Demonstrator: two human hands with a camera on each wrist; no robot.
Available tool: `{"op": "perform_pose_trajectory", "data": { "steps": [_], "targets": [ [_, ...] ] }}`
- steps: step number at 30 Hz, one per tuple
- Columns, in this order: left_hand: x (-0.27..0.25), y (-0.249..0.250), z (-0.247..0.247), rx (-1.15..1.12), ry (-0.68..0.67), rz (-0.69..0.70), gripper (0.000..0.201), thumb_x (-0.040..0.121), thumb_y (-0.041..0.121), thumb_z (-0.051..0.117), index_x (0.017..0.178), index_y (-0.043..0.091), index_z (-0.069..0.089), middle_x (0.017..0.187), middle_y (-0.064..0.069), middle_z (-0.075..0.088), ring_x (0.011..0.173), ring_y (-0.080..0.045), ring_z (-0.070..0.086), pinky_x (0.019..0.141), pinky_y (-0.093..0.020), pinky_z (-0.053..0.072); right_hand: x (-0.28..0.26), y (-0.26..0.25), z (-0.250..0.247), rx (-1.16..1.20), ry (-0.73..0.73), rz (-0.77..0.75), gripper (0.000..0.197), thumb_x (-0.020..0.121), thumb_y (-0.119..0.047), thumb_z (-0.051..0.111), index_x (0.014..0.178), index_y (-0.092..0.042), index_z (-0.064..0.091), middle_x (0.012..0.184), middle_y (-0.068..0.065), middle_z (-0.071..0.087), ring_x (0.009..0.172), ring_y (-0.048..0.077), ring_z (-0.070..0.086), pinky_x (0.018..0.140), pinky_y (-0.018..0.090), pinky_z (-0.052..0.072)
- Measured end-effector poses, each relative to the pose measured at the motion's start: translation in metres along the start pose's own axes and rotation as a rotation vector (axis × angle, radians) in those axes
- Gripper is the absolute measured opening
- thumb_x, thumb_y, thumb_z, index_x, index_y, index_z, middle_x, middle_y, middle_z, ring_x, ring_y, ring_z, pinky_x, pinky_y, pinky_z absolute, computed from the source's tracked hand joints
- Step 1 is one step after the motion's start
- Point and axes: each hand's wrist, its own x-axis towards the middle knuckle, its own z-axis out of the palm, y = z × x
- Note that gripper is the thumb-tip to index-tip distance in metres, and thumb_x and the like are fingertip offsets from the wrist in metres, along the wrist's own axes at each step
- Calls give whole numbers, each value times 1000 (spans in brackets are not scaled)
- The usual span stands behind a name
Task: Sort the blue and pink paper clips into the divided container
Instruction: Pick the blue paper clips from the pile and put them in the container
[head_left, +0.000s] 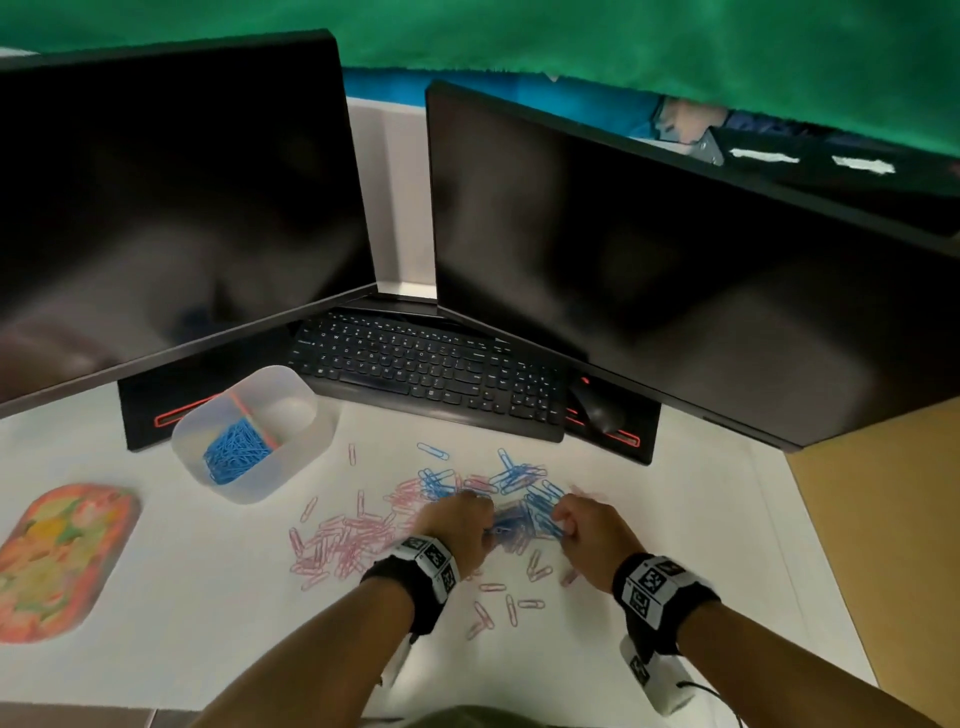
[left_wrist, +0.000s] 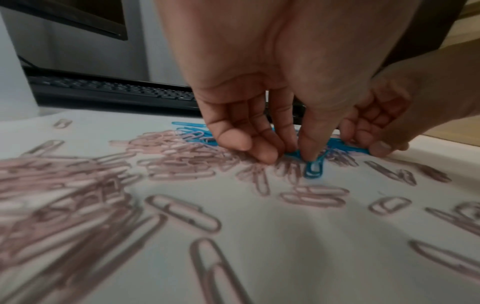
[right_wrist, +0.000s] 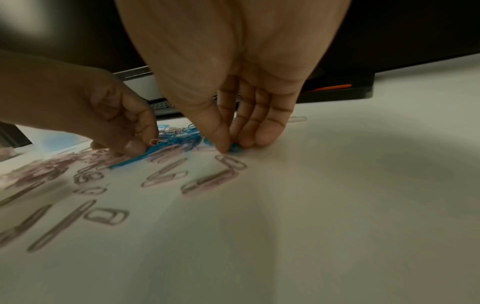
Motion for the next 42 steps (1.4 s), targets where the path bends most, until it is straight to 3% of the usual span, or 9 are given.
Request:
{"op": "perform_pose_trajectory", "data": {
  "steps": [13, 16, 20, 24, 26, 31, 34, 37, 42],
  "targets": [
    [3, -27, -10, -162, 57, -150, 19, 84, 14, 48, 96, 24, 60, 96, 1, 64, 85, -19, 59, 75, -29, 52, 4, 13, -1, 59, -60, -3, 19, 91, -6, 52, 102, -21, 54, 106, -2, 58, 93, 13, 65, 66, 18, 57],
    [0, -18, -9, -141, 33, -132, 12, 87, 27, 50, 91, 23, 61, 91, 2, 65, 83, -18, 61, 77, -31, 55, 3, 12, -5, 122, -45, -11, 22, 91, -2, 49, 99, -21, 53, 85, -6, 53, 82, 8, 60, 68, 23, 58],
    [-3, -4, -3, 26, -95, -120, 31, 87, 43, 57, 98, 14, 62, 100, -5, 65, 92, -24, 64, 80, -36, 56, 5, 12, -9, 325, -21, 66, 15, 97, -8, 42, 94, -5, 56, 105, -2, 56, 75, 10, 58, 57, 12, 47],
    [-1, -2, 1, 34, -81, -122, 21, 91, 27, 49, 99, 13, 63, 102, -5, 66, 91, -24, 65, 78, -35, 56, 8, 9, -16, 560, -41, 173, 21, 89, -16, 43, 74, -7, 55, 68, 7, 58, 64, 20, 53, 64, 31, 46],
    [-1, -3, 0, 29, -86, -104, 21, 90, 22, 47, 101, 13, 62, 105, -5, 65, 94, -24, 64, 80, -35, 56, 10, 9, -17, 672, -50, 217, 20, 77, -21, 44, 71, -5, 55, 64, 9, 61, 65, 24, 59, 62, 32, 48],
    [-6, -4, -12, -87, -61, -42, 18, 90, 16, 49, 101, 11, 62, 106, -7, 65, 98, -25, 62, 85, -36, 54, 14, 8, -9, 1080, -15, 368, 21, 89, -7, 41, 72, -2, 53, 58, 10, 51, 51, 22, 51, 53, 29, 42],
    [-8, -12, -15, -373, 29, -81, 19, 88, 10, 52, 101, 18, 64, 91, -2, 68, 77, -16, 64, 68, -26, 55, 14, 6, -9, 1256, -18, 444, 14, 88, -7, 44, 80, -6, 56, 58, 5, 42, 47, 17, 37, 48, 26, 27],
    [-7, -23, -16, -570, 68, -125, 29, 87, 5, 50, 105, 25, 63, 86, 1, 67, 60, -9, 62, 50, -17, 49, 17, 4, -8, 1001, 9, 377, 16, 86, -1, 45, 86, -4, 61, 66, 6, 47, 50, 14, 41, 48, 24, 31],
    [-3, -40, -16, -791, 33, -226, 25, 81, 4, 57, 96, 22, 64, 80, -9, 66, 78, -24, 68, 73, -34, 57, 8, 5, 0, 48, 69, -85, 13, 87, -8, 58, 89, -21, 60, 94, -10, 59, 90, 6, 58, 77, 16, 49]
  ]
}}
